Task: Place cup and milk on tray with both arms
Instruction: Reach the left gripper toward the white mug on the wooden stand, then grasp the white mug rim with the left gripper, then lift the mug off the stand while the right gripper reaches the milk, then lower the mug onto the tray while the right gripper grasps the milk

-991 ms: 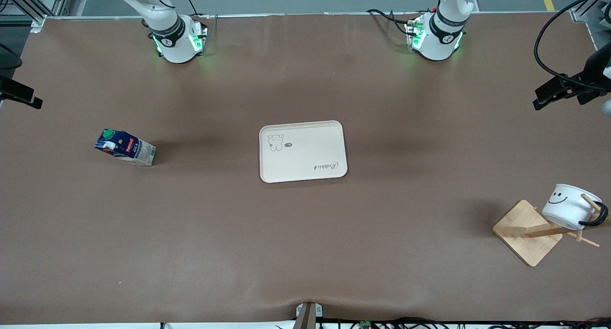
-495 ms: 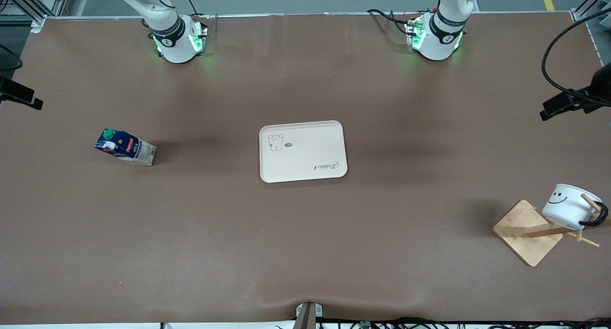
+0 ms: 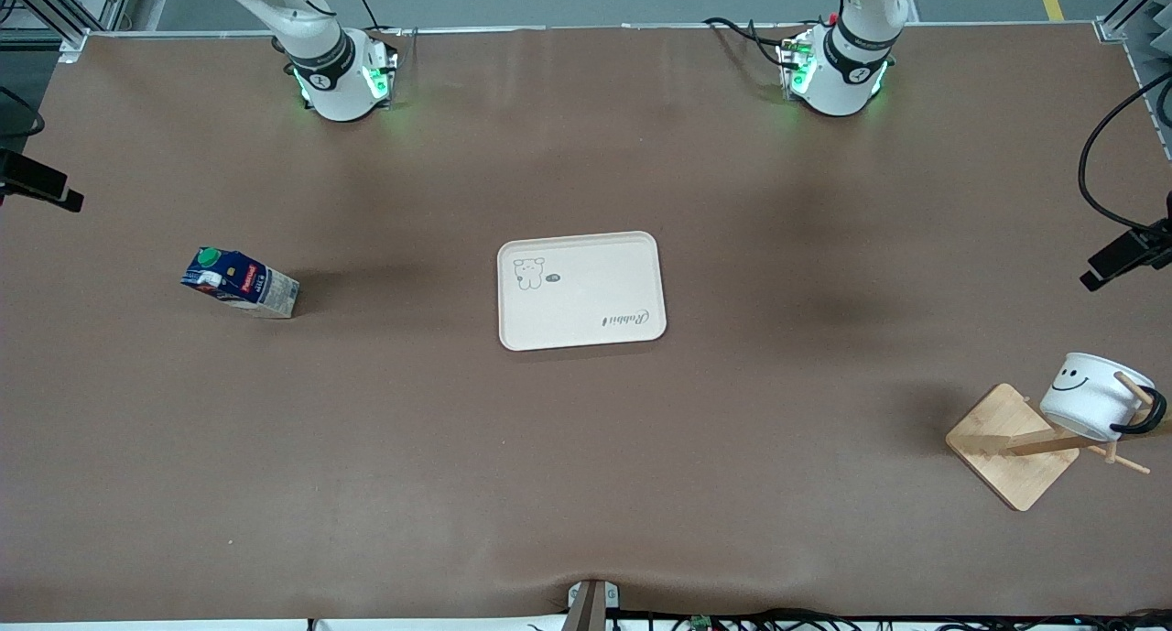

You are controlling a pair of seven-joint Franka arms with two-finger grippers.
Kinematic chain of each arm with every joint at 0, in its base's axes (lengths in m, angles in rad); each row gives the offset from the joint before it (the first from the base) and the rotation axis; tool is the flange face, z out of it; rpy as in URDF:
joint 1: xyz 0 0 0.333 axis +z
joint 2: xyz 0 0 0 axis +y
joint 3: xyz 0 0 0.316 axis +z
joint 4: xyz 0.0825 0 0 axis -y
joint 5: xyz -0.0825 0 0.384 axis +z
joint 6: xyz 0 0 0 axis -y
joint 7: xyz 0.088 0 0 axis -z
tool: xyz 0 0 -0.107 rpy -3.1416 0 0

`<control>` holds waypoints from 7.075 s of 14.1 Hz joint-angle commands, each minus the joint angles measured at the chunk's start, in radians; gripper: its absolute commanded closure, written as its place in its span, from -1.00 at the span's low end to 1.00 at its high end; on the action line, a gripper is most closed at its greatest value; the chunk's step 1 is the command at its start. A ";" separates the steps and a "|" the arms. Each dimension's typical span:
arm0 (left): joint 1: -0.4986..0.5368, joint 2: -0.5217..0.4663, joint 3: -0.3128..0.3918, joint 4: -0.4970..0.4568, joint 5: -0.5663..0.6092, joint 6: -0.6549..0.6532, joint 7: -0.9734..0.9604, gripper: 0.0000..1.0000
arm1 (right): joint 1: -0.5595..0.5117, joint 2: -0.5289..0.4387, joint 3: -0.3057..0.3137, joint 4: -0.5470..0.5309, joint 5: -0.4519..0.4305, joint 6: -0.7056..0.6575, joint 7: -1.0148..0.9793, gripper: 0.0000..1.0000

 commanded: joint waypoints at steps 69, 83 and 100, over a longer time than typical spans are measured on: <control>-0.425 0.505 -0.530 0.208 0.274 0.084 -1.185 1.00 | 0.024 0.256 0.014 0.035 0.028 0.022 -0.009 -1.00; -0.590 0.728 -0.516 0.271 0.289 0.072 -1.393 1.00 | -0.006 0.255 0.009 -0.006 0.037 0.005 -0.013 -1.00; -0.636 0.647 -0.429 0.473 0.318 -0.149 -1.395 -1.00 | 0.034 0.080 0.010 -0.520 -0.104 0.356 0.043 -1.00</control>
